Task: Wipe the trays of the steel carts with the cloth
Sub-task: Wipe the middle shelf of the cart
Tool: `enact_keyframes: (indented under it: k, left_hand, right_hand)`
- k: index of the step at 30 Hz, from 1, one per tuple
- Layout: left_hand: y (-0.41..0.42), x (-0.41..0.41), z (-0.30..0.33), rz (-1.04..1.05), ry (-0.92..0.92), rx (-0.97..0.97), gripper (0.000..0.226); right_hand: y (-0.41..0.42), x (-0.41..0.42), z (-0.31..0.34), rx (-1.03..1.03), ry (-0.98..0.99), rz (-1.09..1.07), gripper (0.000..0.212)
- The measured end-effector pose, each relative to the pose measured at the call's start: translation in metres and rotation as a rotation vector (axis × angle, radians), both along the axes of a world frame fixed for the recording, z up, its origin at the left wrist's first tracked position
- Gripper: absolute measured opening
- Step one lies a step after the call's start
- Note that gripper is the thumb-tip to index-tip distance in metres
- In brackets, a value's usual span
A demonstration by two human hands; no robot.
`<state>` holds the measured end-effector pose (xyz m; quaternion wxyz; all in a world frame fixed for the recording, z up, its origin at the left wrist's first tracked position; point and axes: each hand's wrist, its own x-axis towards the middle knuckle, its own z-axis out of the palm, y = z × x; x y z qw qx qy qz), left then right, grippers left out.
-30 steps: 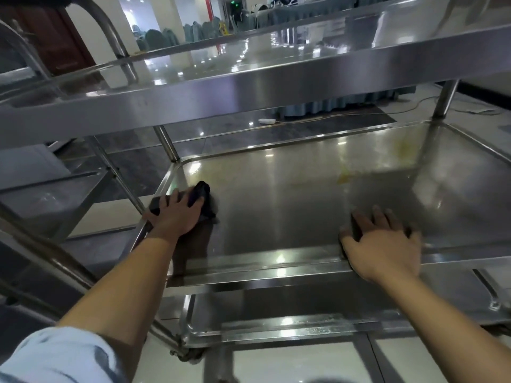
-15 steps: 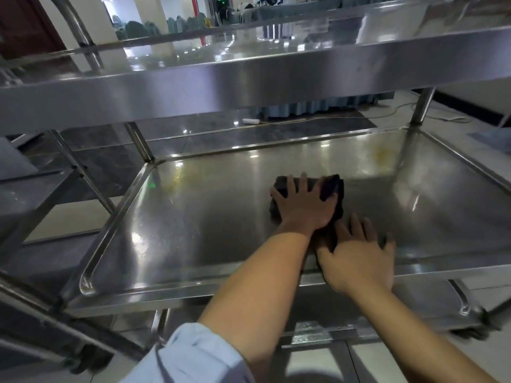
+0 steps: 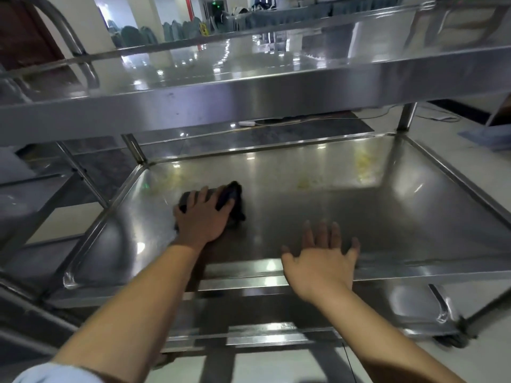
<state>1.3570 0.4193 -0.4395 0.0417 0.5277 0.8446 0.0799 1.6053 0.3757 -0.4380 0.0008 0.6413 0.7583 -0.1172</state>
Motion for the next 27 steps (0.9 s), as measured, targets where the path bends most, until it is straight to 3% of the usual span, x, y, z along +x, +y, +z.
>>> enact_keyframes:
  k: [6, 12, 15, 22, 27]
  left_hand:
    - [-0.036, -0.047, -0.002, 0.147, 0.024, 0.013, 0.059]
    - [-0.037, -0.048, 0.001, 0.151, 0.025, -0.011, 0.058]
    - [-0.032, -0.044, -0.001, 0.205, 0.021, -0.020, 0.059]
    - [0.014, 0.017, 0.012, 0.430, -0.111, -0.059, 0.069]
    - [0.069, 0.110, 0.010, 0.277, -0.076, -0.067, 0.067]
  right_hand:
    - [-0.006, 0.017, 0.013, 0.016, 0.063, 0.079, 0.068]
    - [0.035, 0.124, 0.019, 0.077, 0.014, -0.236, 0.046]
    - [0.042, 0.164, 0.008, 0.009, -0.009, -0.255, 0.051]
    - [0.043, 0.165, 0.000, 0.031, -0.041, -0.210, 0.059]
    - [0.047, 0.165, -0.007, 0.052, -0.049, -0.187, 0.061]
